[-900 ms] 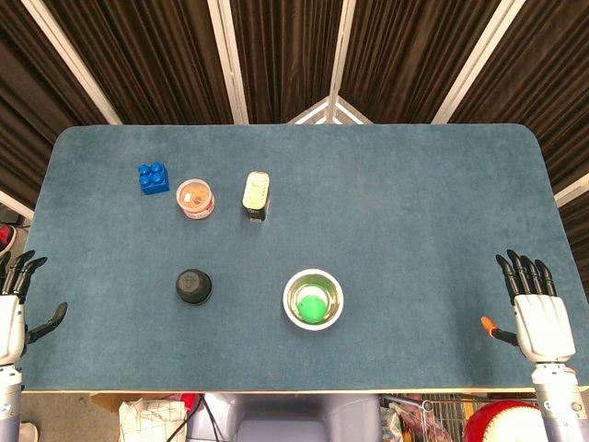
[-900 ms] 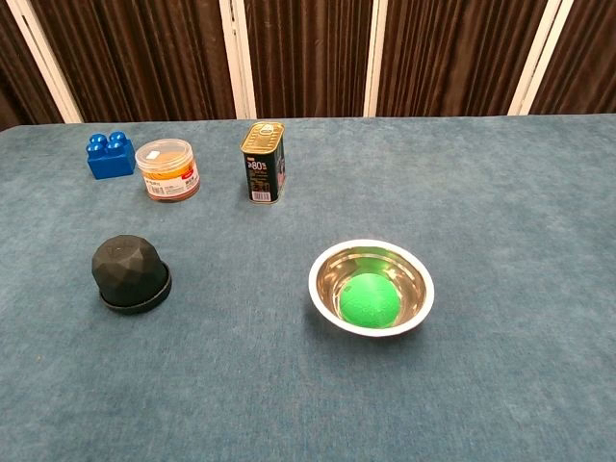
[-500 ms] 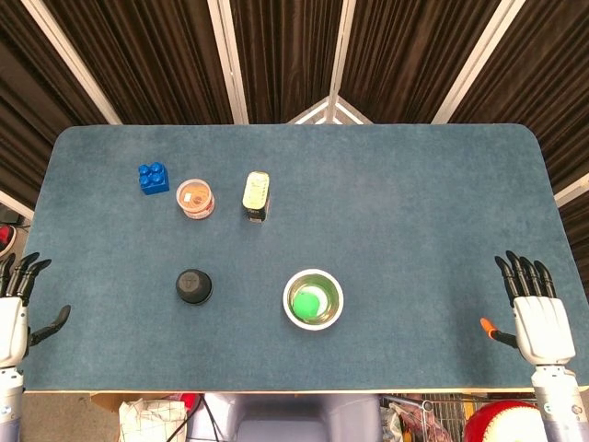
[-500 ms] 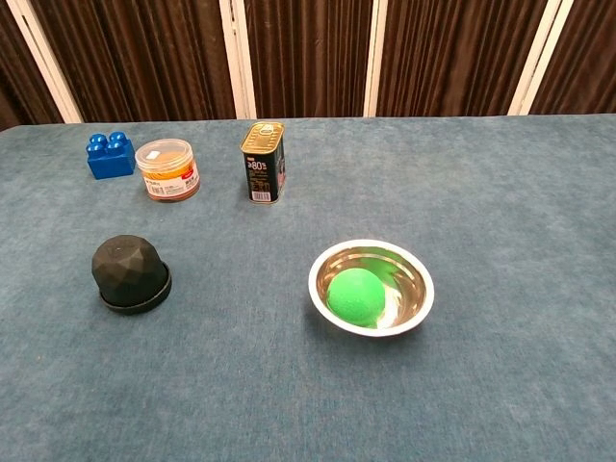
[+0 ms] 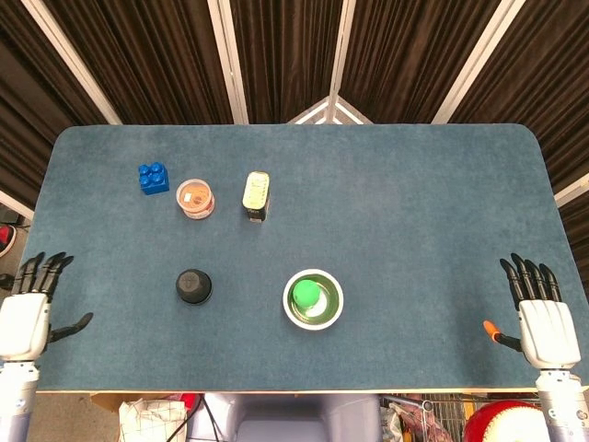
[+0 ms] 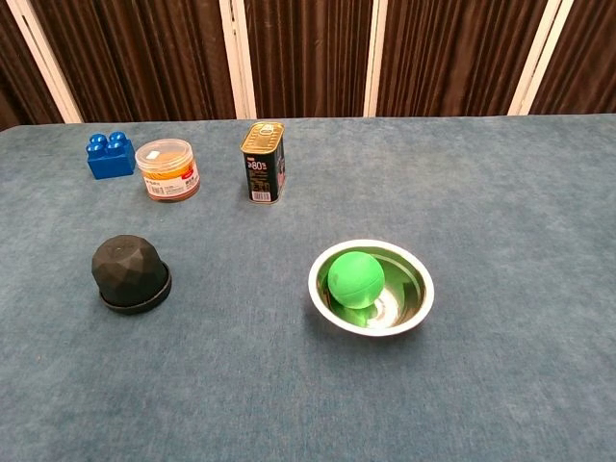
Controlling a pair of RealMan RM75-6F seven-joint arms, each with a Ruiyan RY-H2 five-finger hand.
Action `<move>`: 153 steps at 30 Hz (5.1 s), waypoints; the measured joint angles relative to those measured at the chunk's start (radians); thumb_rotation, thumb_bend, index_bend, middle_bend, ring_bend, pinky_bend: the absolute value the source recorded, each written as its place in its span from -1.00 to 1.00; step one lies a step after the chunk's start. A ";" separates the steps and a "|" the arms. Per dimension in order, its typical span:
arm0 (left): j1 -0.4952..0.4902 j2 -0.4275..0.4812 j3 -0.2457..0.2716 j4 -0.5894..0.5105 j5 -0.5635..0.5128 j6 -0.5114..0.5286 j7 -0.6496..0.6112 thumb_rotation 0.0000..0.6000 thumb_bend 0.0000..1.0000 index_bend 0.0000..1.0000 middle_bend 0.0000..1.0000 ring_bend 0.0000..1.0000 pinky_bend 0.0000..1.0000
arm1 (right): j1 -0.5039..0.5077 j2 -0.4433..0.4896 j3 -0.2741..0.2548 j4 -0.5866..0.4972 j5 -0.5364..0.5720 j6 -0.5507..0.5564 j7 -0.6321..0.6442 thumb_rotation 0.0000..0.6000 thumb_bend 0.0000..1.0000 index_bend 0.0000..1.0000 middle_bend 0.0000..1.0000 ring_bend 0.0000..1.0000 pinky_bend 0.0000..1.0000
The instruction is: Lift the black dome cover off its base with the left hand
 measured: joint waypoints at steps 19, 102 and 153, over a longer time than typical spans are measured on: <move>-0.201 -0.155 -0.044 0.113 -0.104 -0.315 -0.070 1.00 -0.74 -0.81 -0.83 -1.00 -1.00 | 0.011 -0.012 0.003 0.010 0.026 -0.034 -0.016 1.00 -0.63 -0.94 -1.00 -0.97 -1.00; -0.349 -0.409 -0.032 0.351 -0.196 -0.452 -0.084 1.00 -0.40 -0.40 -0.40 -1.00 -1.00 | 0.014 -0.007 -0.009 0.000 0.013 -0.043 -0.010 1.00 -0.63 -0.94 -1.00 -0.97 -1.00; -0.350 -0.149 0.013 -0.039 0.098 -0.256 -0.282 1.00 -0.13 -0.09 -0.17 -1.00 -1.00 | 0.022 -0.022 -0.016 0.004 0.008 -0.055 -0.025 1.00 -0.63 -0.94 -1.00 -0.97 -1.00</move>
